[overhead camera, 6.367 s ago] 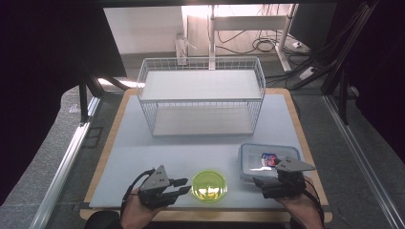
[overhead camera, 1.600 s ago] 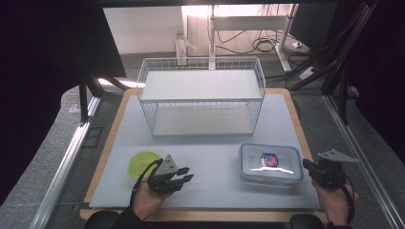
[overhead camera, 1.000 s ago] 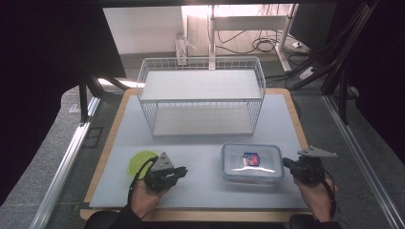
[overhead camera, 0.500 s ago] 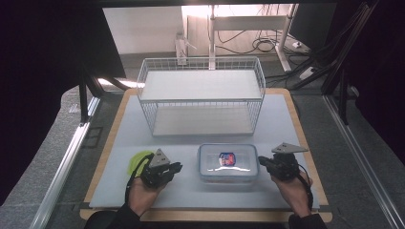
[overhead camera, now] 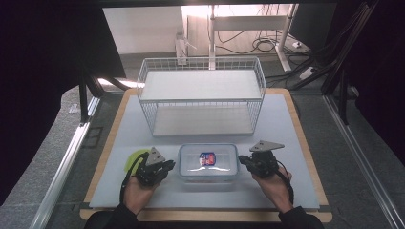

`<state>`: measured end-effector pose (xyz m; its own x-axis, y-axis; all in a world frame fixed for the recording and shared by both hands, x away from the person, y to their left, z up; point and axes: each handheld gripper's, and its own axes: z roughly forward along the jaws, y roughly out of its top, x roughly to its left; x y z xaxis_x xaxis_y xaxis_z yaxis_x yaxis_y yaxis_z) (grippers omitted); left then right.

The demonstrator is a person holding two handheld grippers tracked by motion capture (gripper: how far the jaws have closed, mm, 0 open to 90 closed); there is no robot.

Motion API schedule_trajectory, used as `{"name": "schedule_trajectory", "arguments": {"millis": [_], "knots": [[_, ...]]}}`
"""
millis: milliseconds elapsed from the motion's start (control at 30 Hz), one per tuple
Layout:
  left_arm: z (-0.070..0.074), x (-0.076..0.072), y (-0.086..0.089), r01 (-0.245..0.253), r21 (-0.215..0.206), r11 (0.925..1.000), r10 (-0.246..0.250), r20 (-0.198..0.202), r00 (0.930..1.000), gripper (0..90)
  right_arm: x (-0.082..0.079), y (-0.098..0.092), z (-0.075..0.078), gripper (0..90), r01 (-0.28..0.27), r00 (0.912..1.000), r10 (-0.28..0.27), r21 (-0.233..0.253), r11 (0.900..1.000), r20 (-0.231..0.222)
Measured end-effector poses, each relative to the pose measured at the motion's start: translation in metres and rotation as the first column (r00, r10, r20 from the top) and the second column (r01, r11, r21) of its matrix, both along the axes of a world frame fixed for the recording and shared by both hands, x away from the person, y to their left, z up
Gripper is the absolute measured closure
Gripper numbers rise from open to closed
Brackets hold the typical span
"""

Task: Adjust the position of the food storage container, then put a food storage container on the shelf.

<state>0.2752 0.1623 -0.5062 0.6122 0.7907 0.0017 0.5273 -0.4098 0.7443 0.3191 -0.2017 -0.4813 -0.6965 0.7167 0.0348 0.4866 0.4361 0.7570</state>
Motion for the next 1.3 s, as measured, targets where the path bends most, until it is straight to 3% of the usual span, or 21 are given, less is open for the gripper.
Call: {"name": "schedule_trajectory", "arguments": {"millis": [167,300,567,800,933,1133,1300], "knots": [[-0.001,0.004,0.015,-0.053,-0.021,0.9984,0.053,-0.012,0.9985,85.7,0.0,0.0,0.0,89.7,-0.008,1.0,0.008,0.002,1.0,0.0],[-0.004,0.006,0.026,-0.076,-0.057,0.9955,0.073,-0.053,0.9959,87.1,0.0,-0.001,-0.001,89.5,-0.011,0.9999,0.011,-0.006,1.0,0.0],[-0.006,0.009,0.04,-0.12,-0.048,0.9916,0.117,-0.057,0.9915,88.7,-0.001,-0.002,-0.001,87.9,-0.014,0.9999,0.014,-0.014,1.0,0.004],[0.002,0.001,0.03,-0.067,-0.081,0.9944,0.065,-0.033,0.9973,82.7,-0.001,-0.01,0.001,82.2,0.006,0.9999,-0.006,-0.013,1.0,0.009],[0.005,-0.002,0.025,-0.036,-0.098,0.9946,0.034,-0.016,0.9993,72.1,-0.002,-0.016,0.003,72.2,0.023,0.9997,-0.023,-0.003,1.0,0.011],[0.009,0.0,0.022,-0.02,-0.13,0.9914,0.021,0.002,0.9998,46.6,-0.001,-0.022,0.006,48.3,0.031,0.9994,-0.031,0.006,1.0,0.015],[0.014,0.005,0.017,0.035,-0.191,0.9809,-0.038,-0.009,0.9992,26.6,0.001,-0.024,0.007,31.5,0.021,0.9997,-0.021,0.029,0.999,0.01]]}}
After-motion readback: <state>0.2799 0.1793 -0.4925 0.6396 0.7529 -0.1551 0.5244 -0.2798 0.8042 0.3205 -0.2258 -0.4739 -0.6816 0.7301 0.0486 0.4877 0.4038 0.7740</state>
